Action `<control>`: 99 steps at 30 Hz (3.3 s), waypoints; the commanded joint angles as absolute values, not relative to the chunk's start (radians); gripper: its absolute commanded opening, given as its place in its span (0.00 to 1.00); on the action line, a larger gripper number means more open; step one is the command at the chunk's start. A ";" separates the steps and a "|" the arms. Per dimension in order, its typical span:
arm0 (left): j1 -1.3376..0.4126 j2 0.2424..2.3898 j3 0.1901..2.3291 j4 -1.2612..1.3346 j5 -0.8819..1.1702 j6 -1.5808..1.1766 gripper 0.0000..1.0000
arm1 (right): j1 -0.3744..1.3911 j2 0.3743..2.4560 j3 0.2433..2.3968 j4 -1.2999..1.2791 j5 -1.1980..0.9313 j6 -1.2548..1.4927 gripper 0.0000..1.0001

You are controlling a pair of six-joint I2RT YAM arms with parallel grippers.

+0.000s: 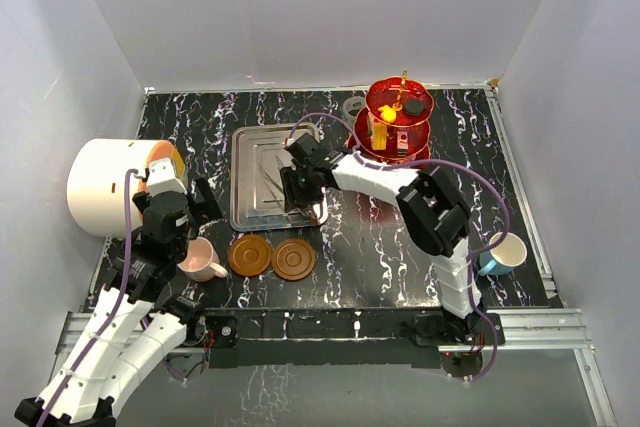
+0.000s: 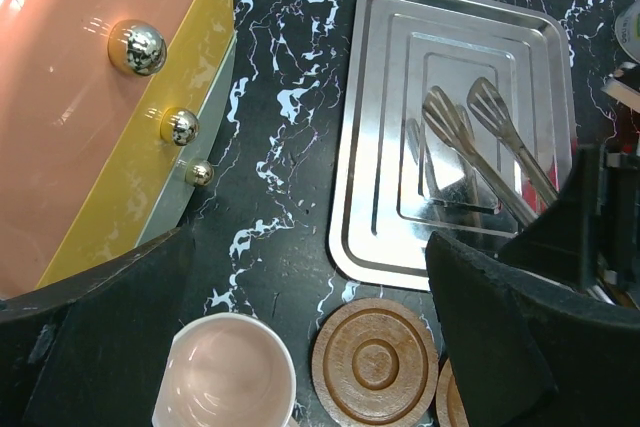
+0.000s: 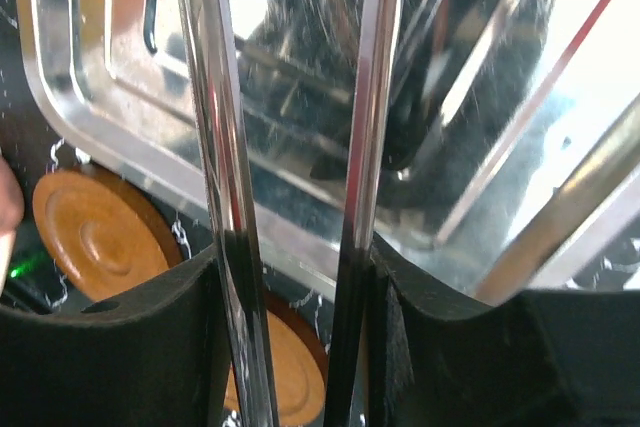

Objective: Serve the afternoon tea
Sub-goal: Place the desert on the desert table, then place the clamp on the tray, then move the coaster to the center of the board.

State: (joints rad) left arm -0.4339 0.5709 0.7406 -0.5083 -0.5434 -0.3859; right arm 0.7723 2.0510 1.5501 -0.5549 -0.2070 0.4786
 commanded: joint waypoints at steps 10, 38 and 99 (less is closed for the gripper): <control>-0.434 0.586 0.749 -0.509 -0.583 -0.386 0.99 | 0.787 2.108 1.662 -0.545 -0.069 0.454 0.62; -0.435 0.613 0.748 -0.503 -0.555 -0.380 0.99 | 1.073 1.599 1.063 -0.472 0.240 0.777 0.62; -0.434 0.502 0.762 -0.575 -0.762 -0.483 0.99 | 1.273 2.007 1.502 -0.546 0.374 0.893 0.63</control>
State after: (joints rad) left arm -0.4339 0.5255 0.7406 -0.5549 -0.6949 -0.4580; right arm 1.2690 1.9705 1.3819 -0.5121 0.2878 0.8715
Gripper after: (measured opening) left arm 0.986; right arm 0.623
